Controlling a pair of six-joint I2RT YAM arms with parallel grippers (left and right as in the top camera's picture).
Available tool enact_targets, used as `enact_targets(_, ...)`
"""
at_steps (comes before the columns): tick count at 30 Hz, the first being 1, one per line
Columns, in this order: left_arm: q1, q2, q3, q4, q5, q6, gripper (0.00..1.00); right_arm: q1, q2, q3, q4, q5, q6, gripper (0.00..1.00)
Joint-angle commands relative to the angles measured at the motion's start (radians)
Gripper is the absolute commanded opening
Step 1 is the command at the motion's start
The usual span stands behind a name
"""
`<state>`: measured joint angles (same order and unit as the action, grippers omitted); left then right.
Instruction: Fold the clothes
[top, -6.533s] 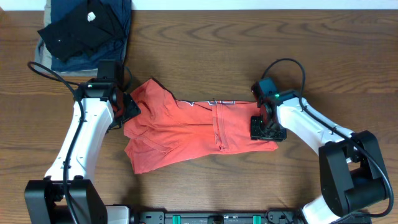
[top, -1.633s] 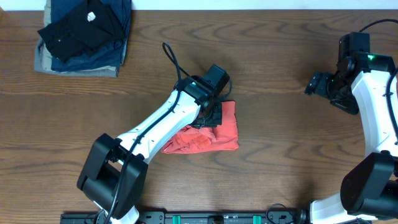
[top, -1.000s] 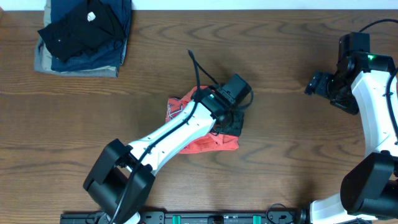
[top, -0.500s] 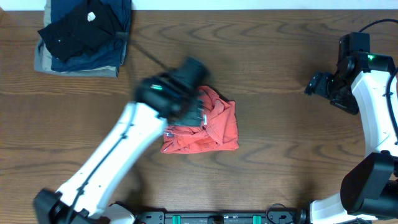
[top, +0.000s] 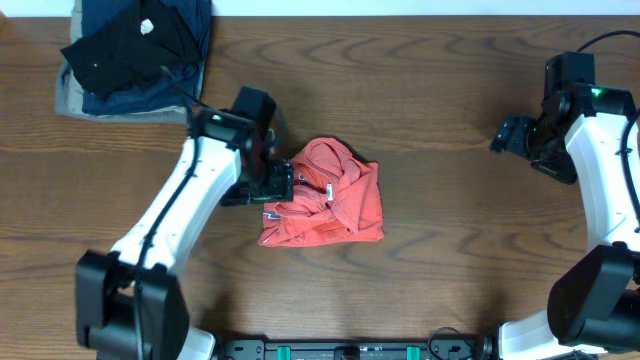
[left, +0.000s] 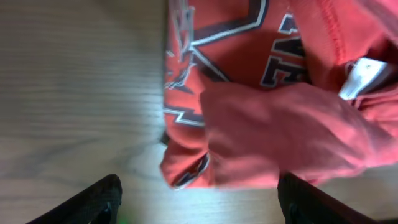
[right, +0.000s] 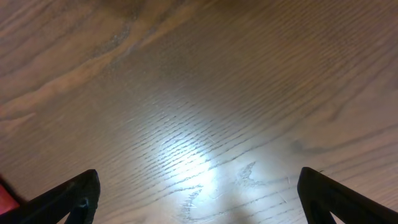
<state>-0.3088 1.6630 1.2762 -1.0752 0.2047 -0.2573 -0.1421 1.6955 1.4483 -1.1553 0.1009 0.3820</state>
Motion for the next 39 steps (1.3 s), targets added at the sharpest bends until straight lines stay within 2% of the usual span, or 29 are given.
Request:
enact_targets(1,0.002,0.049,-0.024,0.050,0.101,0.039,0.81,-0.001,-0.008,0.009,0.000,-0.002,-0.009,0.99)
enact_targets(5,0.002,0.092,-0.025,0.112,0.179,0.063,0.80,-0.001,-0.008,0.009,0.000,-0.002,-0.009,0.99)
enact_targets(6,0.002,0.096,-0.025,0.120,0.186,0.063,0.74,-0.001,-0.008,0.009,0.000,-0.002,-0.009,0.99)
enact_targets(9,-0.006,0.097,-0.025,0.124,0.189,0.070,0.52,-0.001,-0.008,0.009,0.000,-0.002,-0.009,0.99)
enact_targets(12,-0.021,0.097,-0.025,0.118,0.189,0.070,0.14,-0.001,-0.008,0.009,0.000,-0.002,-0.009,0.99)
enact_targets(13,-0.028,0.095,-0.025,0.115,0.189,0.070,0.07,-0.001,-0.008,0.009,0.000,-0.002,-0.009,0.99)
enact_targets(18,-0.060,0.064,-0.021,0.101,0.189,0.070,0.06,-0.001,-0.008,0.009,0.000,-0.002,-0.009,0.99)
enact_targets(29,-0.143,-0.143,-0.021,0.094,0.241,0.016,0.06,-0.001,-0.008,0.009,0.000,-0.002,-0.009,0.99)
enact_targets(39,-0.311,-0.053,-0.025,0.173,0.241,-0.082,0.08,-0.001,-0.008,0.009,0.000,-0.002,-0.009,0.99)
